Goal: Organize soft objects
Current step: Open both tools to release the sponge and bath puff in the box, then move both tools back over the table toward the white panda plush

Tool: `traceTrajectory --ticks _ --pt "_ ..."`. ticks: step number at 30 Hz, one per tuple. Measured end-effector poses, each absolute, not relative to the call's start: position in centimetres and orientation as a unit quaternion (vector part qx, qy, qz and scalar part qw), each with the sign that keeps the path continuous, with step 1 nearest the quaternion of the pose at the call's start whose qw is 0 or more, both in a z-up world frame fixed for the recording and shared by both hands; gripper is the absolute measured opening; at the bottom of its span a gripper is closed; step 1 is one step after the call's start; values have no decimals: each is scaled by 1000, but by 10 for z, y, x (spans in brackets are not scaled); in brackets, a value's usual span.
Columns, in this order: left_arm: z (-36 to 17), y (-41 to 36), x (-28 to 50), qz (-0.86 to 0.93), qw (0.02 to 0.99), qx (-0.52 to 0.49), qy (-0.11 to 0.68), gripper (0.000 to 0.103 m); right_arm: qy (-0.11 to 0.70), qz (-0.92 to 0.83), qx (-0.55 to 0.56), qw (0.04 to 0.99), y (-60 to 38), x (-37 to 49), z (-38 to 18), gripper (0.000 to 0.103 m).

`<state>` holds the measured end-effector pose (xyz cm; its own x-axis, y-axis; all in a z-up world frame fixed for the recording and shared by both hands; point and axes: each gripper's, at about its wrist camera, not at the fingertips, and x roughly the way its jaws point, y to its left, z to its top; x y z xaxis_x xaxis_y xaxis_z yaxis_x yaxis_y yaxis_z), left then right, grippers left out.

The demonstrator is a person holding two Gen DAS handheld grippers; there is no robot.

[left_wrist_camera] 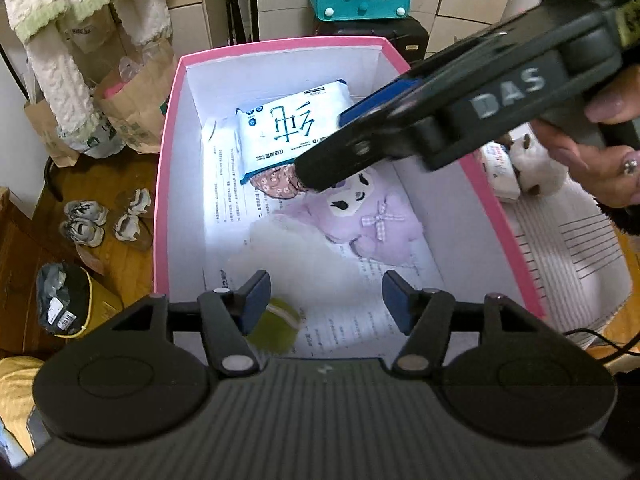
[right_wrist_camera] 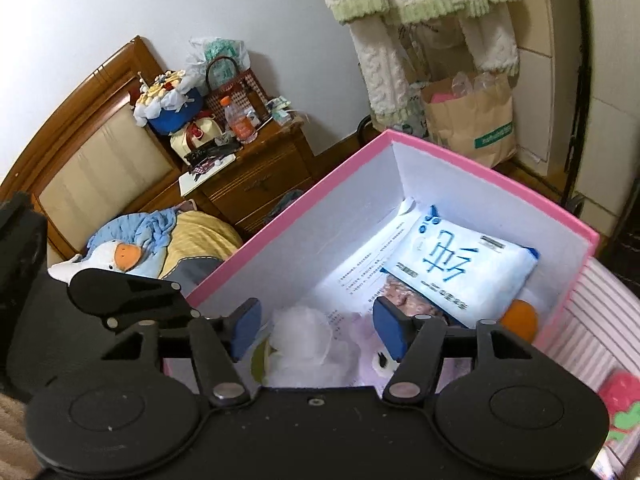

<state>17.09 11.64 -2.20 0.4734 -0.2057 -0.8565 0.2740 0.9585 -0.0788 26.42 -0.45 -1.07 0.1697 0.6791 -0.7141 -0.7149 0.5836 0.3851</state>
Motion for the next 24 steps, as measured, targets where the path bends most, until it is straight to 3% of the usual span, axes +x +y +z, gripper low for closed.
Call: traceTrajectory --ticks 24 --pt "34 62 96 -182 847 99 489 67 425 450 -79 781 -126 130 39 67"
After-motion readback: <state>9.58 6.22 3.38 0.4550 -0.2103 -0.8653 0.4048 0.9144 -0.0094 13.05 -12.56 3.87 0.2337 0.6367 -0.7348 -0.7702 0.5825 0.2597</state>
